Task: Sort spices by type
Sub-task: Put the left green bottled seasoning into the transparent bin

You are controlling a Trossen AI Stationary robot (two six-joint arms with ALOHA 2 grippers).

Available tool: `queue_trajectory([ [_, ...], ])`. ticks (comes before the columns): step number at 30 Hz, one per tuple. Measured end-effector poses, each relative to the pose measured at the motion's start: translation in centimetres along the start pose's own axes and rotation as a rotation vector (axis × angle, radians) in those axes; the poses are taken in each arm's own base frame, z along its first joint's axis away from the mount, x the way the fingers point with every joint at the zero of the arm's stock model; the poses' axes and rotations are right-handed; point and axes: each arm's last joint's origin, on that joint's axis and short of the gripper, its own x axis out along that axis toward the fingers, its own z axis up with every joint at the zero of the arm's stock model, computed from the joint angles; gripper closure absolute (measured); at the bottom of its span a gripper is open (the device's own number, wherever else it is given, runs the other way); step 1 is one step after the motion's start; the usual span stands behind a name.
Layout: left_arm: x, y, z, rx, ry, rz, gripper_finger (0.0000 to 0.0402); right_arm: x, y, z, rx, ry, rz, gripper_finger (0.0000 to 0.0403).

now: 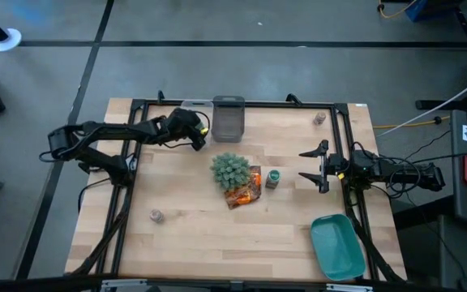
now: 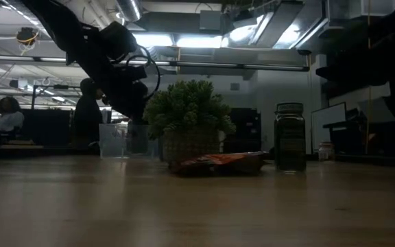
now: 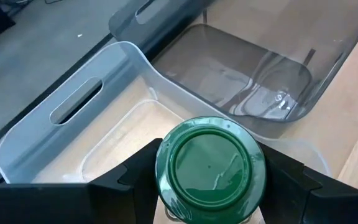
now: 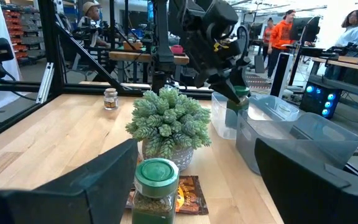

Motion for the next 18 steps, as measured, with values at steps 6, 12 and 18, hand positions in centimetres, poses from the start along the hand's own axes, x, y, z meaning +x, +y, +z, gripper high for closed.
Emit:
queue_trajectory([
  [6, 0.0, 0.01, -0.02, -0.096, 0.002, 0.001, 0.0195, 0.0, 0.0, -0.01, 0.0, 0.001, 0.0, 0.0079],
  [12, 0.0, 0.06, 0.0, -0.181, -0.001, 0.012, 0.0161, 0.0, 0.0, -0.01, 0.0, 0.001, 0.0, 0.0079],
  [18, -0.04, 0.06, 0.02, -0.173, -0.003, 0.012, 0.0148, 0.0, 0.0, 0.01, 0.016, -0.001, 0.0, 0.0079],
])
